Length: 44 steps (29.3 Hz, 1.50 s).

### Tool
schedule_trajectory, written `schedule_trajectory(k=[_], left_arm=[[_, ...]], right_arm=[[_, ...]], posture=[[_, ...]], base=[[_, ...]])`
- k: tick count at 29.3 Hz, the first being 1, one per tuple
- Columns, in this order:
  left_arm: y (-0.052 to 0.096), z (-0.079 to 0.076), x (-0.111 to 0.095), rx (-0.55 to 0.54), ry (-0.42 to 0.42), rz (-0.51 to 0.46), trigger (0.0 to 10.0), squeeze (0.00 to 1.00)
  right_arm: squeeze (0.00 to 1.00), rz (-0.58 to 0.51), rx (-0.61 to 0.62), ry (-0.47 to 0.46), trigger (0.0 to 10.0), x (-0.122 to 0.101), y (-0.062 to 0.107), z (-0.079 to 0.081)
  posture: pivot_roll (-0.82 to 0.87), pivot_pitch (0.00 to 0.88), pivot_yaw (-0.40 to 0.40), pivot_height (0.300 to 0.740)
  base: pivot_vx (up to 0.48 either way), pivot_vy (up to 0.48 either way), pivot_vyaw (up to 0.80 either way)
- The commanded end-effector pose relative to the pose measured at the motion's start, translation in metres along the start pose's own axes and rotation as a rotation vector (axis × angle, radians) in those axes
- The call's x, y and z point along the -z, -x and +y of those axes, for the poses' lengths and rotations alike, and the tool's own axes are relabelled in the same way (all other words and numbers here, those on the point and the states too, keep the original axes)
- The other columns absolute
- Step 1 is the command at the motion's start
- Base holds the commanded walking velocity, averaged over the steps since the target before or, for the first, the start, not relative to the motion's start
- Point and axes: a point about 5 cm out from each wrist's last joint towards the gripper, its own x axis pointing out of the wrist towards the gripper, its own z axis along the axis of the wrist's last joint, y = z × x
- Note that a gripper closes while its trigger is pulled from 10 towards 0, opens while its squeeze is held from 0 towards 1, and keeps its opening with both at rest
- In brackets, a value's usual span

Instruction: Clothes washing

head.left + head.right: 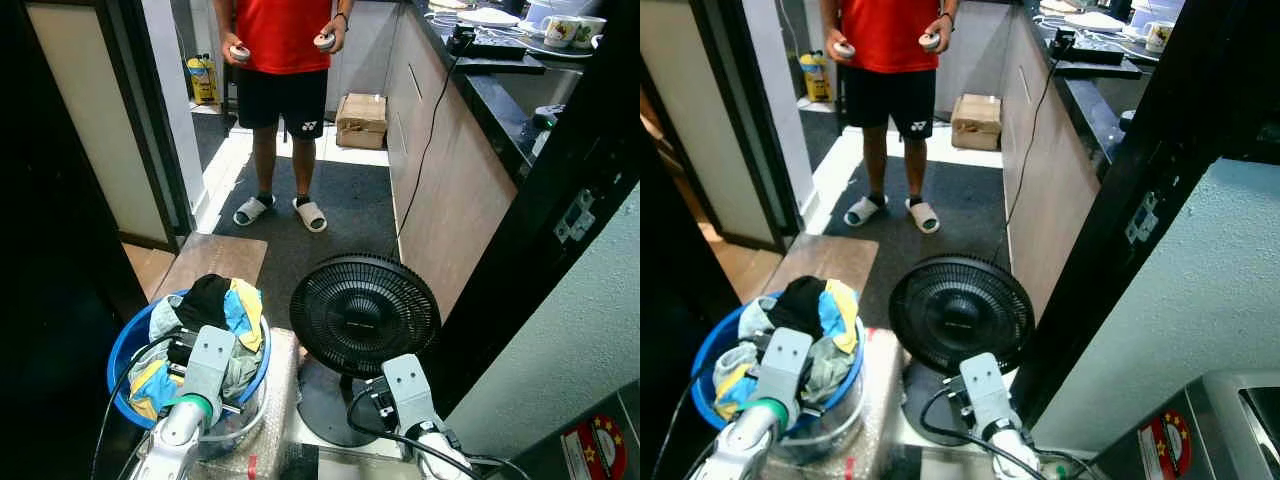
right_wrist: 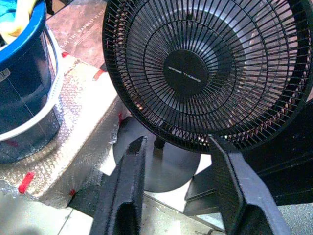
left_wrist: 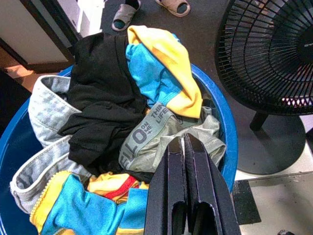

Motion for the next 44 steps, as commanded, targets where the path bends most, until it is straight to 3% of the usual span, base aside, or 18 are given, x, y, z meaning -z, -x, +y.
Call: schedule_trajectory(k=[1, 6, 7, 8, 9, 14, 15, 16, 17, 18, 30, 31, 32, 33, 35, 37, 42, 44], left_arm=[[0.003, -0.002, 0.008, 0.013, -0.006, 0.021, 0.0, 0.0], [0.003, -0.002, 0.008, 0.01, -0.009, 0.025, 0.0, 0.0], [0.003, -0.002, 0.009, 0.004, -0.011, 0.032, 3.8, 0.0], [0.003, -0.002, 0.009, 0.004, -0.011, 0.032, 3.8, 0.0], [0.003, -0.001, 0.01, -0.001, -0.015, 0.036, 9.7, 0.0], [0.003, 0.0, 0.011, -0.007, -0.026, 0.044, 10.0, 0.0], [0.003, -0.001, 0.011, -0.004, -0.023, 0.043, 10.0, 0.85], [0.003, -0.001, 0.011, 0.003, -0.015, 0.038, 10.0, 1.0], [0.003, -0.001, 0.011, 0.003, -0.015, 0.038, 10.0, 1.0], [0.003, -0.002, 0.011, 0.005, -0.011, 0.036, 10.0, 1.0], [0.004, -0.001, 0.011, -0.002, -0.015, 0.039, 10.0, 1.0], [0.003, -0.001, 0.011, -0.002, -0.019, 0.04, 10.0, 0.0], [0.003, -0.001, 0.011, -0.002, -0.019, 0.04, 10.0, 0.0], [0.003, -0.001, 0.009, 0.0, -0.024, 0.027, 10.0, 0.0], [0.003, -0.001, 0.009, 0.0, -0.024, 0.027, 10.0, 0.0], [0.01, 0.003, 0.002, 0.017, -0.043, -0.052, 10.0, 0.0], [0.019, 0.005, -0.004, 0.04, -0.05, -0.108, 10.0, 0.0], [0.043, 0.005, -0.011, 0.084, -0.04, -0.161, 10.0, 0.0]], right_arm=[[0.0, 0.011, -0.004, -0.004, 0.0, 0.004, 0.002, 0.002], [0.0, 0.015, -0.001, -0.002, 0.0, 0.004, 0.002, 0.001], [0.0, 0.021, 0.001, -0.001, 3.6, 0.005, 0.002, 0.001], [0.0, 0.021, 0.001, -0.001, 3.6, 0.005, 0.002, 0.001], [0.0, 0.025, 0.002, -0.001, 10.0, 0.005, 0.002, 0.001], [0.0, 0.031, 0.001, -0.001, 10.0, 0.005, 0.002, 0.001], [0.0, 0.031, 0.001, -0.001, 10.0, 0.005, 0.001, 0.001], [0.0, 0.03, -0.002, -0.009, 10.0, 0.005, 0.001, 0.001], [0.0, 0.03, -0.002, -0.009, 10.0, 0.005, 0.001, 0.001], [1.0, 0.027, -0.008, -0.016, 10.0, 0.005, 0.001, 0.001], [1.0, 0.024, -0.018, -0.026, 10.0, 0.004, 0.001, 0.003], [0.44, 0.022, -0.015, -0.014, 10.0, 0.004, 0.001, 0.003], [0.44, 0.022, -0.015, -0.014, 10.0, 0.004, 0.001, 0.003], [0.0, 0.015, -0.011, 0.001, 10.0, 0.003, 0.001, 0.002], [0.0, 0.015, -0.011, 0.001, 10.0, 0.003, 0.001, 0.002], [0.0, -0.046, 0.002, 0.035, 10.0, -0.004, 0.001, -0.001], [0.0, -0.098, 0.02, 0.028, 10.0, -0.01, 0.004, -0.005], [0.0, -0.195, 0.059, -0.001, 10.0, -0.02, 0.016, -0.013]], posture=[[0.08, 0.0, 0.017, 0.74], [0.07, 0.0, 0.016, 0.74], [0.07, 0.0, 0.016, 0.74], [0.07, 0.0, 0.016, 0.74], [0.07, 0.0, 0.017, 0.74], [0.07, 0.0, 0.017, 0.74], [0.07, 0.0, 0.017, 0.74], [0.07, 0.0, 0.017, 0.74], [0.07, 0.0, 0.017, 0.74], [0.07, 0.0, 0.017, 0.74], [0.08, 0.0, 0.016, 0.74], [0.08, 0.0, 0.016, 0.74], [0.08, 0.0, 0.016, 0.74], [0.08, 0.0, 0.016, 0.74], [0.08, 0.0, 0.016, 0.74], [0.08, 0.0, 0.019, 0.74], [0.08, 0.0, 0.019, 0.74], [0.08, 0.0, 0.021, 0.74]], base=[[0.0, 0.0, 0.0], [0.0, 0.0, 0.0], [0.0, 0.0, 0.0], [0.0, 0.0, 0.0], [0.0, 0.0, 0.0], [0.0, 0.0, 0.0], [0.0, 0.0, 0.0], [0.0, 0.0, 0.0], [0.0, 0.0, 0.0], [0.0, 0.0, 0.0], [0.0, 0.0, 0.0], [0.0, 0.0, 0.0], [0.0, 0.0, 0.0], [0.0, 0.0, 0.0], [0.0, 0.0, 0.0], [0.0, 0.0, 0.0], [0.0, 0.0, 0.0], [0.0, 0.0, 0.0]])
